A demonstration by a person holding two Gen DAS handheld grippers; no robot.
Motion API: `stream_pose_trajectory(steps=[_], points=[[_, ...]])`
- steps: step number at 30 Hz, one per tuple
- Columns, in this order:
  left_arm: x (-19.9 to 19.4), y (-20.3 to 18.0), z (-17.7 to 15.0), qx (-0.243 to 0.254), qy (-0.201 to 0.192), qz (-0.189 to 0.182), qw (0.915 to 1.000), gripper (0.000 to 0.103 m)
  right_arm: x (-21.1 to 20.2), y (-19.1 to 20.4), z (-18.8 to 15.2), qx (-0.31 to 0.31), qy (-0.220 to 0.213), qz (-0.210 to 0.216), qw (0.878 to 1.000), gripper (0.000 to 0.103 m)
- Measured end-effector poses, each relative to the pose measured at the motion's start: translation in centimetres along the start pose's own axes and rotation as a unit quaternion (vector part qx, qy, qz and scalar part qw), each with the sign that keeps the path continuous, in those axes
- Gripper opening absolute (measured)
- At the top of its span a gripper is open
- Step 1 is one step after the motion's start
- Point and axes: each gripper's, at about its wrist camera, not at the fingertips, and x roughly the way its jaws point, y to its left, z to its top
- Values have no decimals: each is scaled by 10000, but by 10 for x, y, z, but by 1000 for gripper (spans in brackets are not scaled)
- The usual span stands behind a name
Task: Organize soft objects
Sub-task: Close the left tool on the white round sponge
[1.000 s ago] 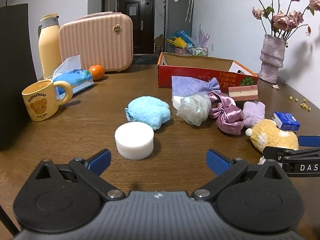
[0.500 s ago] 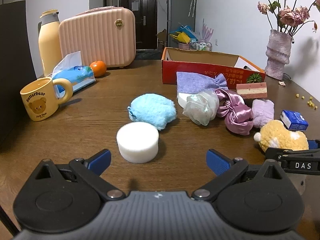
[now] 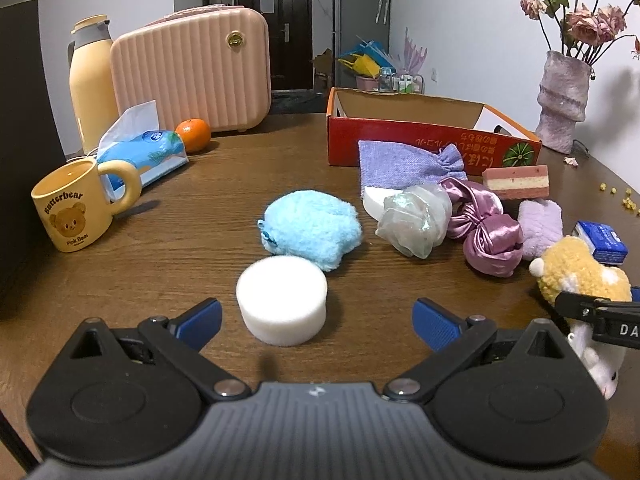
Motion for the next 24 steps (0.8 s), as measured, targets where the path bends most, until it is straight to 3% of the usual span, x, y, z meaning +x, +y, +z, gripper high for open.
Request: stream_pose_trajectory(steps=[16,24], points=[[15,12,12,30,46,37,10000,103,-12,0,13,99,-412,-36,9991,65],[36,22,20,43,247,23,9997,103,-12,2,18,146,-525,-125,9984,65]])
